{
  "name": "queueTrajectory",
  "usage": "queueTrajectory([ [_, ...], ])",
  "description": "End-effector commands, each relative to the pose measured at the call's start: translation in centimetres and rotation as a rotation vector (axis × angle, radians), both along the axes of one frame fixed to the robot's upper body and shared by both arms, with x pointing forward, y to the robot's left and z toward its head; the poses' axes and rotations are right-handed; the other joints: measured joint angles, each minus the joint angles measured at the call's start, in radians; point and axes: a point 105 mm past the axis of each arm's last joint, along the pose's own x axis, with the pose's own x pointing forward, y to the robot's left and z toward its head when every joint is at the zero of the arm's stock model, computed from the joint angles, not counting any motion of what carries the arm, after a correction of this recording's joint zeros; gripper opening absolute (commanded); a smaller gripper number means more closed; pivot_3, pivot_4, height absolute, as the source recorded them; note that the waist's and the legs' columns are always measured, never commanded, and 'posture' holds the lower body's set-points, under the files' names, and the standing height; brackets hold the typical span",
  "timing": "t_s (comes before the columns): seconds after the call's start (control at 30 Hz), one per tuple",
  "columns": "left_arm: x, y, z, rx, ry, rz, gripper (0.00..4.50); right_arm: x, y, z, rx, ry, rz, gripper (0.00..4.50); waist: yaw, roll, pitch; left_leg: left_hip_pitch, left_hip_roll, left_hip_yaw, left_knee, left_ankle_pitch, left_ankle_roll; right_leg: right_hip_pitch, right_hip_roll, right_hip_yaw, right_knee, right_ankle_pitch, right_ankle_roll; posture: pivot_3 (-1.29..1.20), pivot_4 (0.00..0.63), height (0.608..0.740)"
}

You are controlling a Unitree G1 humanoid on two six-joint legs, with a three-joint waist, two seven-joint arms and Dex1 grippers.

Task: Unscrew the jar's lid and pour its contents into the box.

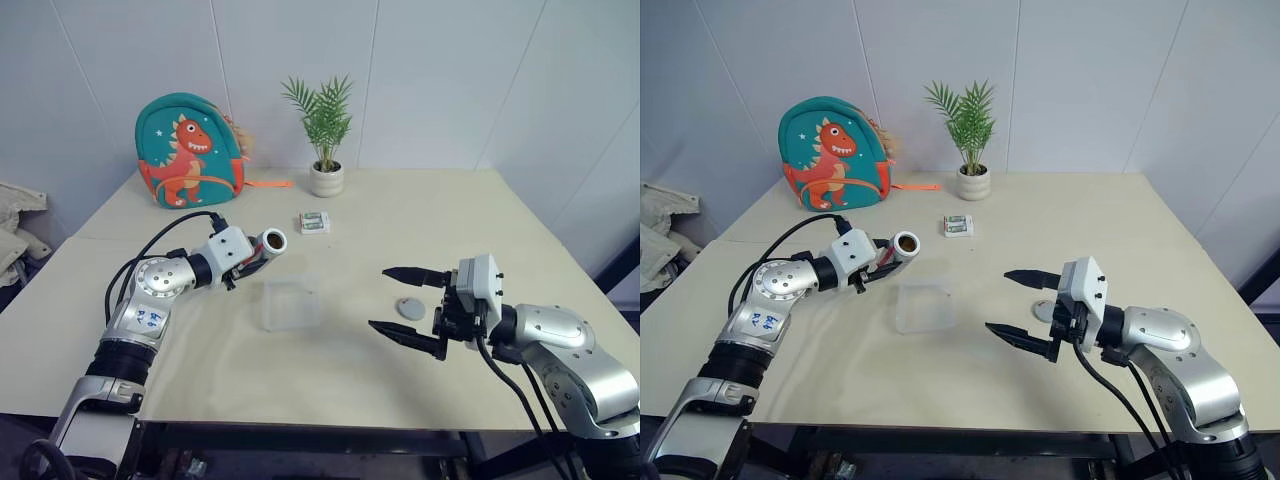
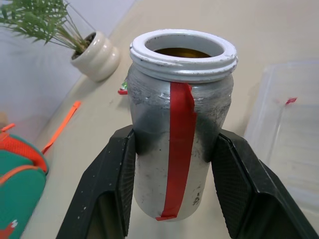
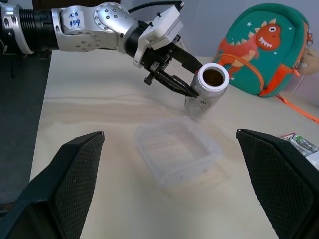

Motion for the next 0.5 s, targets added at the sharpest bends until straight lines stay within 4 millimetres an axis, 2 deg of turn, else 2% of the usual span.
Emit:
queueTrajectory([
  [0.03, 0.2, -0.5, 2.6, 0.157, -0.198, 0.011, 1.87, 0.0, -0.7, 0.4, 0.014, -0.027, -0.025, 4.48, 0.0, 0.0, 0.0, 0.0, 0.0, 0.0, 0.0, 0.0, 0.0, 0.0, 0.0, 0.0, 0.0, 0.0, 0.0, 0.0, 0.15, 0.74],
  [0.2, -0.8, -2.8, 5.3, 0.424, -0.532, -0.052, 1.87, 0.5, -0.6, 0.1, 0.045, -0.013, -0.049, 4.48, -0.002, 0.0, 0.0, 0.0, 0.0, 0.0, 0.0, 0.0, 0.0, 0.0, 0.0, 0.0, 0.0, 0.0, 0.0, 0.0, 0.15, 0.74],
  [0.3, -2.2, -4.3, 5.3, 0.698, -0.756, -0.152, 1.87, 0.7, -0.4, 0.0, 0.062, -0.007, -0.056, 4.48, -0.004, 0.0, 0.0, 0.0, 0.0, 0.0, 0.0, 0.0, 0.0, 0.0, 0.0, 0.0, 0.0, 0.0, 0.001, 0.0, 0.15, 0.74],
  [0.4, -2.2, -3.8, 5.2, 0.927, -0.934, -0.144, 1.87, 0.9, -0.1, 0.0, 0.085, -0.004, -0.058, 4.48, -0.004, 0.0, 0.0, 0.0, 0.0, 0.0, -0.001, 0.0, 0.0, 0.0, 0.0, 0.001, 0.0, 0.0, 0.001, 0.0, 0.15, 0.74],
  [0.5, -1.3, -2.4, 4.9, 1.036, -1.019, -0.089, 1.87, 1.1, 0.4, 0.1, 0.109, -0.004, -0.059, 4.48, -0.005, 0.0, 0.0, 0.0, 0.0, 0.001, -0.001, 0.0, 0.0, 0.0, 0.0, 0.001, 0.0, 0.0, 0.001, 0.0, 0.15, 0.74],
])
